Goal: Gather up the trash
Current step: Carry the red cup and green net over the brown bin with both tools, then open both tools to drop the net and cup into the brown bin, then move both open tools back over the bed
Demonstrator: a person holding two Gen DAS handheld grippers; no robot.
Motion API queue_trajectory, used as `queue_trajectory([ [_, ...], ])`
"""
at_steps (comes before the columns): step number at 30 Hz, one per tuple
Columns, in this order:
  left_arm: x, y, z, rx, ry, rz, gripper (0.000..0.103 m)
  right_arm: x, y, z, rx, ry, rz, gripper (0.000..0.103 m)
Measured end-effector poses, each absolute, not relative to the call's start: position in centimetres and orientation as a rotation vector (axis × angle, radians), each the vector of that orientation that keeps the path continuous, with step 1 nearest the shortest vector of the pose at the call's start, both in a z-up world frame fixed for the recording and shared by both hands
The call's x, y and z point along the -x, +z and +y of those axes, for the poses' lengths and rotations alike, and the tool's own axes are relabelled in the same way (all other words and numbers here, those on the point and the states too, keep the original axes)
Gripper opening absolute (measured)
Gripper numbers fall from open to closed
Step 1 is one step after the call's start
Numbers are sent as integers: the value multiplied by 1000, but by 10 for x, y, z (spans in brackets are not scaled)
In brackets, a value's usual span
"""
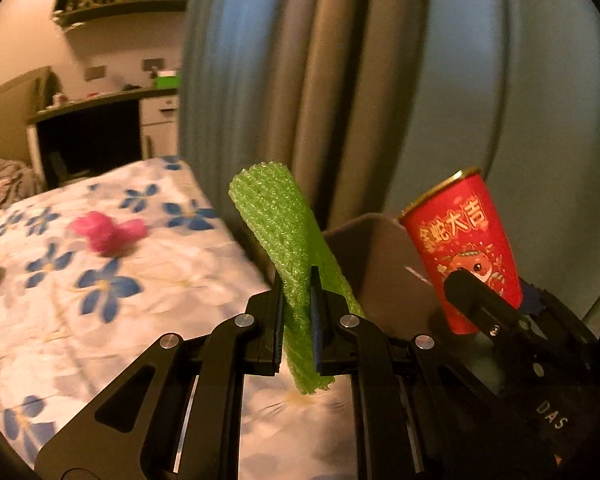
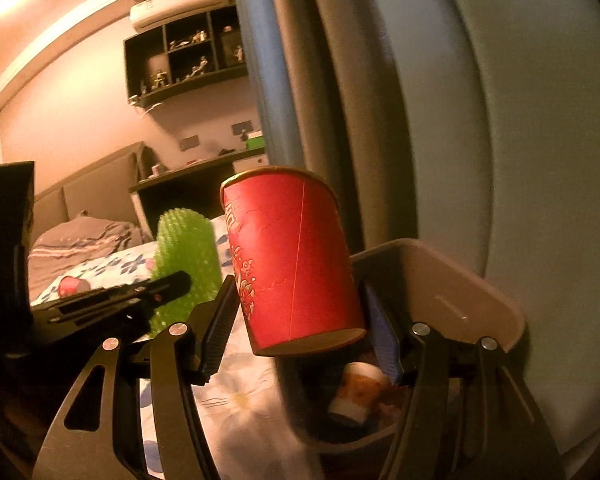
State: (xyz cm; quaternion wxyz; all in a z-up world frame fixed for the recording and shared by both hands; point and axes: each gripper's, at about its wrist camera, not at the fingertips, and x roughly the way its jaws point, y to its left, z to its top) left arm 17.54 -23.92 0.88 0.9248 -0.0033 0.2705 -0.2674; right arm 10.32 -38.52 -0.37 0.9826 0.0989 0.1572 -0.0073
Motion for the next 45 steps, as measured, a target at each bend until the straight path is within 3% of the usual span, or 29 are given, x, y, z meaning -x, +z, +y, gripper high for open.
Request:
queue_trajectory([
  [16,-199,-23,-296,12,-678,619,12,-109,-18,-423,-242,-99,312,60],
  [19,-201,-30,-298,10,-688,638,37,-110,-19,-427,-248,-107,316,60],
  [20,-202,-32,-297,12,-691,641,55,-111,-21,-428,-252,-110,319,60],
  [21,-202,-34,-294,22,-688,637,67,-112,-21,-428,-254,-111,321,60],
  [22,-202,-35,-291,30,-680,635,71,-113,-22,-429,-258,-113,324,60],
  [28,-202,-38,-254,63,-559,656,79,-122,-32,-430,-260,-120,356,60],
  [36,-166,-13,-176,82,-310,533,94,-142,-56,-419,-267,-99,444,61],
  [42,-156,0,-122,154,-147,504,97,-147,-62,-413,-258,-98,467,61],
  [45,-151,1,-104,173,-99,502,97,-145,-60,-415,-259,-107,464,68],
])
